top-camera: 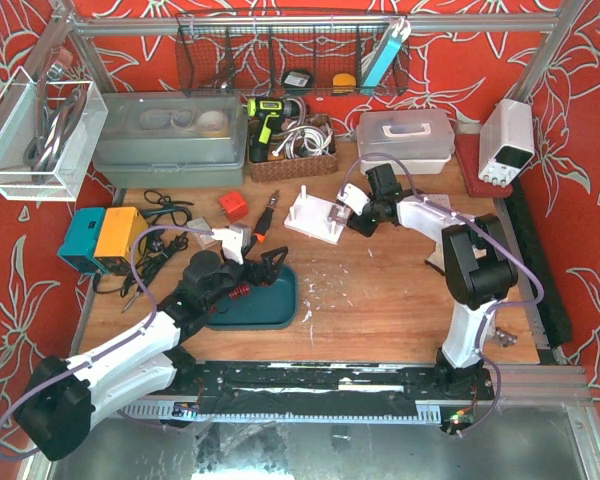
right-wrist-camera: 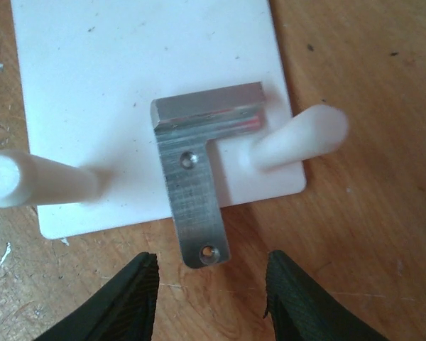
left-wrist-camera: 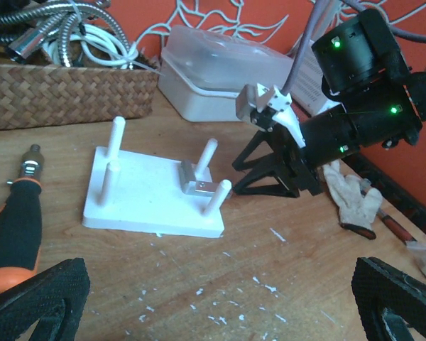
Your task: Install the large spring
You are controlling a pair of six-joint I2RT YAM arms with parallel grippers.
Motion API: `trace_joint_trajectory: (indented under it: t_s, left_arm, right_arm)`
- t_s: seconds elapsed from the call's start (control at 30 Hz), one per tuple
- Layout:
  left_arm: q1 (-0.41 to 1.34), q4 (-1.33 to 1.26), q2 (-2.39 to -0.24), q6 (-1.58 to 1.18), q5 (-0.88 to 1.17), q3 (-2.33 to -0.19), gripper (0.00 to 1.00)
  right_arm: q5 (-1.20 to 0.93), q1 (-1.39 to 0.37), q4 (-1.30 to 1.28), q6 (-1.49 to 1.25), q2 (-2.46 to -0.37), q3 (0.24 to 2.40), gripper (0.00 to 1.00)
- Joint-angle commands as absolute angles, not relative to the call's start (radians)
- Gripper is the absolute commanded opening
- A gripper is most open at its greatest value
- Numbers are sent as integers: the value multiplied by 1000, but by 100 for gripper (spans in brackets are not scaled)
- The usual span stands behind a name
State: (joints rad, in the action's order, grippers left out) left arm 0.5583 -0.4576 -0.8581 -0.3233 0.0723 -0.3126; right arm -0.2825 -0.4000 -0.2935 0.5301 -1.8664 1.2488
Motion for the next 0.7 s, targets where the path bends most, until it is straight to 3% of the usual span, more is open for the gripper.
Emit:
trace_joint_trajectory:
  t_s: [0.0, 0.67]
  left_arm:
    - [566, -463, -847, -299, 21, -322, 100]
    - [569, -484, -851, -295, 43, -317, 100]
  right_arm:
    - [-323, -410, -345, 591, -1905, 1292, 47]
    - [-303, -428, -419, 669, -2036, 1393, 44]
